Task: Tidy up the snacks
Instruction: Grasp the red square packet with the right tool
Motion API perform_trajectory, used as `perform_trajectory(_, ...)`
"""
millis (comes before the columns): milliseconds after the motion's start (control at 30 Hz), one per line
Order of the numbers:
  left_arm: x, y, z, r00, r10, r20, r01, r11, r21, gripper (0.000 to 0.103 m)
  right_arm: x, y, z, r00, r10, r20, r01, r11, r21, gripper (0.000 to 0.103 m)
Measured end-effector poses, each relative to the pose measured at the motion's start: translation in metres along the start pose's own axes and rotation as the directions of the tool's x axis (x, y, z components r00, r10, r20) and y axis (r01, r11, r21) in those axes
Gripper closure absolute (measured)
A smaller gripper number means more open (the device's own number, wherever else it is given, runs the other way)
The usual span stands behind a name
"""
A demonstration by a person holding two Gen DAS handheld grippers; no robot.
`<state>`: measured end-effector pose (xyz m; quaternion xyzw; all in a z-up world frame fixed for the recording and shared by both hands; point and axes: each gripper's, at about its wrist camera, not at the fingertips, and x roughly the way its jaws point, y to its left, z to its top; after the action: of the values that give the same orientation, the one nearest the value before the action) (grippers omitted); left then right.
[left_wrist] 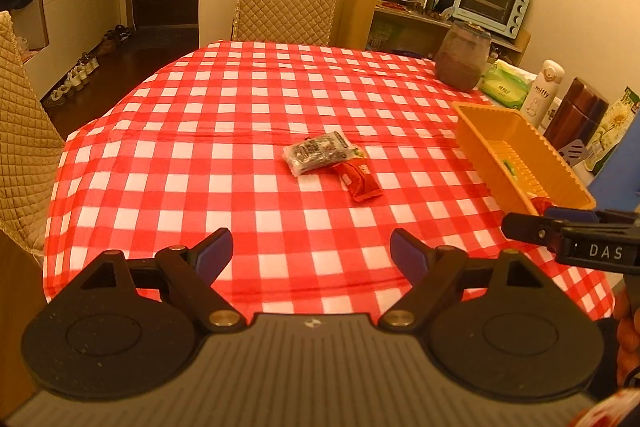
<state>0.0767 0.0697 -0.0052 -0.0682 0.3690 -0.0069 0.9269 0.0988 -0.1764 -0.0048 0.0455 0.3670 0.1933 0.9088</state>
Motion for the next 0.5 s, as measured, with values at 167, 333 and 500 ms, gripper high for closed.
perform_trajectory(167,0.026,0.013,0.016,1.000,-0.001,-0.010,0.001,1.000,0.023,0.019,0.032,0.007,0.013,1.000,0.022,-0.001,-0.022,0.999,-0.029,0.029)
perform_trajectory(333,0.059,0.026,0.029,1.000,-0.013,-0.025,0.014,0.998,0.056,0.019,0.072,0.013,0.025,0.999,0.039,-0.006,-0.039,0.998,-0.055,0.029)
perform_trajectory(500,0.091,0.038,0.039,0.999,-0.007,-0.043,0.011,0.994,0.110,0.019,0.113,0.019,0.033,0.998,0.053,-0.017,-0.054,0.995,-0.081,0.029)
